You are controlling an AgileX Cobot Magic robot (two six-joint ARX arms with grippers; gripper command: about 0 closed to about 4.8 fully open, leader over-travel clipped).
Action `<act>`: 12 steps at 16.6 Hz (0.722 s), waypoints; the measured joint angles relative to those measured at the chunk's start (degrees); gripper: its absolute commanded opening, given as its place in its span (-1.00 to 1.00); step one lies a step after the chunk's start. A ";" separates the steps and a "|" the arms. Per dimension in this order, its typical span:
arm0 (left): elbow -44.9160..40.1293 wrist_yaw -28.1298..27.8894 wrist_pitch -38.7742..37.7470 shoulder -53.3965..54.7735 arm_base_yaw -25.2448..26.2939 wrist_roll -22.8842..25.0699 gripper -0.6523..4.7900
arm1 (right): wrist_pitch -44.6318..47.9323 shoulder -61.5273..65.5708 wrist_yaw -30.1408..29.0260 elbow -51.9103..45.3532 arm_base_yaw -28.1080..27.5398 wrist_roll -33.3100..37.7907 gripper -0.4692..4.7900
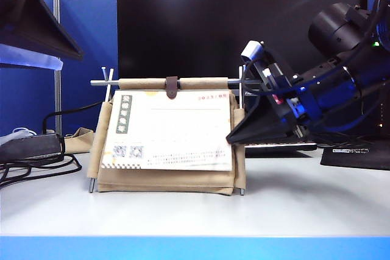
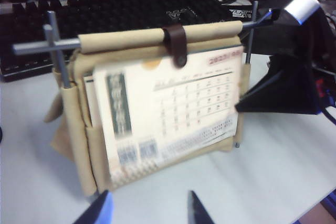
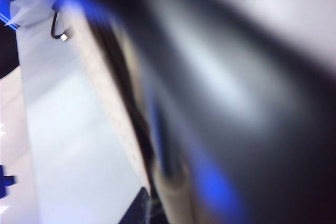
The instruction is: Turn one page of the calendar.
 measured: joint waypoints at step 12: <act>0.00 0.02 -1.36 0.00 0.00 0.02 -0.05 | 1.38 0.33 -4.70 -0.37 0.70 3.28 -0.22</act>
